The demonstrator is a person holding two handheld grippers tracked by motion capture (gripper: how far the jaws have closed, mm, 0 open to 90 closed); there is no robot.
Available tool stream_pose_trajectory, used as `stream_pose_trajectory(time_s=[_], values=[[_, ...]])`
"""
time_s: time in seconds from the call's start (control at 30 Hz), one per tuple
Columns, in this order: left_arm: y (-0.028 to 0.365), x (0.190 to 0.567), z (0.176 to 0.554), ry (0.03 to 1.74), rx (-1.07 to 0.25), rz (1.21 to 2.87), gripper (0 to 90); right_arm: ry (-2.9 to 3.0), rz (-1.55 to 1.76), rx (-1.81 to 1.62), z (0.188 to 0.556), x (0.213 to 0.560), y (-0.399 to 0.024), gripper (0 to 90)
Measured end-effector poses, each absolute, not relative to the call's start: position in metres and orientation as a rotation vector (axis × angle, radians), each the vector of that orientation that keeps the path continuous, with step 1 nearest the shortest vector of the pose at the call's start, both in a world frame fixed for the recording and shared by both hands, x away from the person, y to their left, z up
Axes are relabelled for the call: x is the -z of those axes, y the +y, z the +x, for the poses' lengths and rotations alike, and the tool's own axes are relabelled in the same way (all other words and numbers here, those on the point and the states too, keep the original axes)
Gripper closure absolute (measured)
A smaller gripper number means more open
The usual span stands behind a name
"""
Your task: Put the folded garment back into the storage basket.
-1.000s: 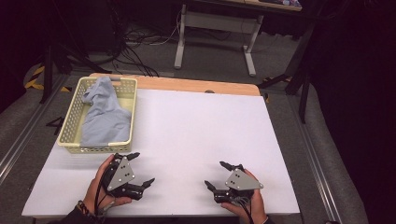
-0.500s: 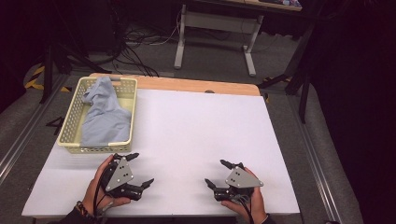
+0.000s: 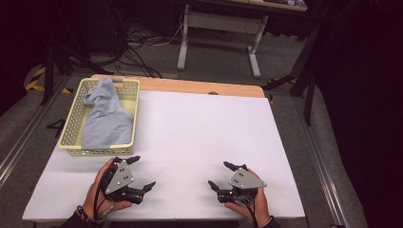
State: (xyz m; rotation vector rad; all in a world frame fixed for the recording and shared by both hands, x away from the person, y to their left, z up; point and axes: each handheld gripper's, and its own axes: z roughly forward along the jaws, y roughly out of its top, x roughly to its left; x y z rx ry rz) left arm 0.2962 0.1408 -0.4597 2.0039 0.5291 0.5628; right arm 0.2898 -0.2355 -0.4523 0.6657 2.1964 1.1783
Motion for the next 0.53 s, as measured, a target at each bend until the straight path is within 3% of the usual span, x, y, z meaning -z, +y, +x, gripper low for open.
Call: stream_pose_trajectory(time_s=[0.53], values=[[0.1379, 0.4617, 0.2986, 0.537, -0.555, 2.016, 8.2, 2.193, 0.68, -1.18, 0.293, 0.4531, -0.2394, 20.6]])
